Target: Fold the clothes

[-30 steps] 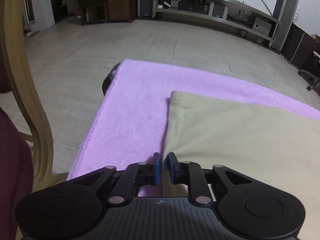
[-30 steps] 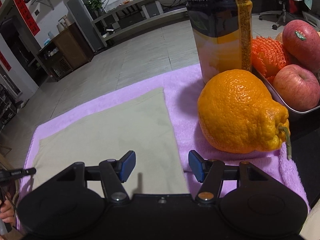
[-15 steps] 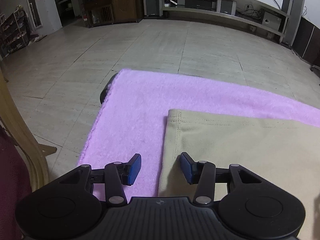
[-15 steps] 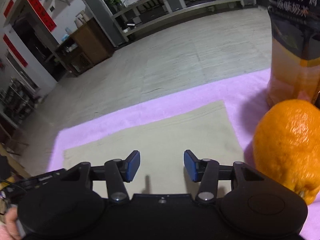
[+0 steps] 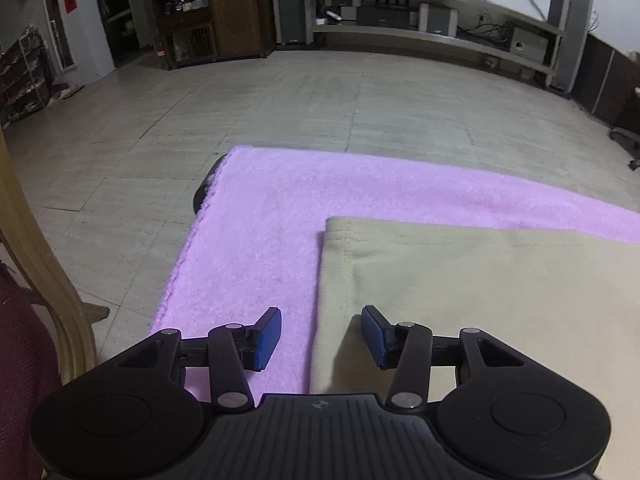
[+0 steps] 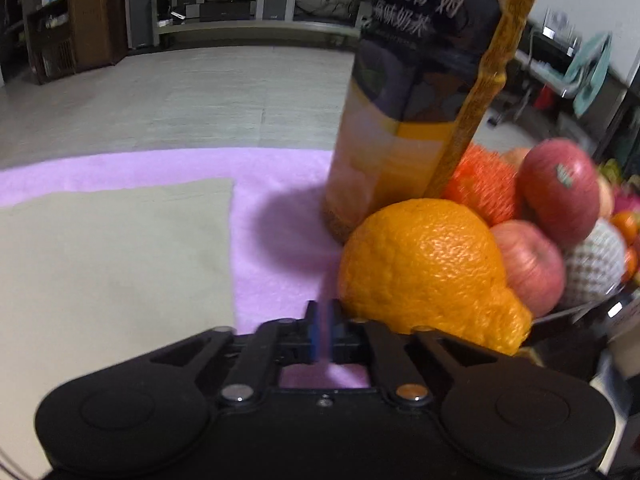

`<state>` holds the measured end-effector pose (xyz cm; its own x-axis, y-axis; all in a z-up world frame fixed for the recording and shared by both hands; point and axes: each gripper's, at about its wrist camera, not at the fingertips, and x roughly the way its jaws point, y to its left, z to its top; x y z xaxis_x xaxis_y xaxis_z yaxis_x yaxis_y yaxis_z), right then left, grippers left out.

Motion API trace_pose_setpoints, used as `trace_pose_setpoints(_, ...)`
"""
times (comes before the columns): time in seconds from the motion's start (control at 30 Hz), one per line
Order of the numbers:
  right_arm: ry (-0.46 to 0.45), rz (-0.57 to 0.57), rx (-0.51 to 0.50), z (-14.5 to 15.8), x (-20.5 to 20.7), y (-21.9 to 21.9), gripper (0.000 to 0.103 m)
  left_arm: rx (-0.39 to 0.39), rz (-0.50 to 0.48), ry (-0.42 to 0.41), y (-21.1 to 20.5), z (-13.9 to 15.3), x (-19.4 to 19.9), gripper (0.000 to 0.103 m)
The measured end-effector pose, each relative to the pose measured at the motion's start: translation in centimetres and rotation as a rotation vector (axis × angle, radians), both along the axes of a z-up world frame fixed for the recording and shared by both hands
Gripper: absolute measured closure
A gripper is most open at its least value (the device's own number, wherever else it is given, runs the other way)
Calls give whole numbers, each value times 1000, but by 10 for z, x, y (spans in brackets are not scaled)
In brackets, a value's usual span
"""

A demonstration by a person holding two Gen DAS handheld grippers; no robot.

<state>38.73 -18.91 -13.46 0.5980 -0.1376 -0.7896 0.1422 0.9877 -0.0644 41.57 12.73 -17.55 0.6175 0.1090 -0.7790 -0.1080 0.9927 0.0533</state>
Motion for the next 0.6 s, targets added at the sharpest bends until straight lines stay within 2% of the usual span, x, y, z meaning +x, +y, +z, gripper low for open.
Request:
trace_pose_setpoints(0.03,-8,27,33,2,0,4,60,-1,2,1,1,0,3,55)
trace_pose_setpoints(0.13,-28,76,141,6,9,15,60,-2,8,4,2,-1,11,55)
trace_pose_setpoints(0.2,-25,39,254,2,27,12,62,-2,12,5,3,-2,17,55)
trace_pose_setpoints(0.23,-30,16,305,1,36,10,68,8,10,3,0,-3,22,55)
trace_pose_setpoints(0.3,-56,-32,351,-1,54,7,68,31,8,-2,-6,-3,29,55)
trace_pose_setpoints(0.33,-67,-55,345,-2,62,7,69,36,11,-3,-8,-3,33,58)
trace_pose_setpoints(0.43,-55,-127,285,-15,90,5,69,43,2,-4,-14,-3,41,80)
trace_pose_setpoints(0.53,-39,-163,238,-31,108,3,67,132,-44,-12,-33,-6,43,96)
trace_pose_setpoints(0.57,-49,-146,235,-33,109,5,71,160,-57,-17,-38,-6,43,101)
trace_pose_setpoints(0.6,-59,-129,233,-35,111,6,84,181,-60,-33,-41,-5,41,101)
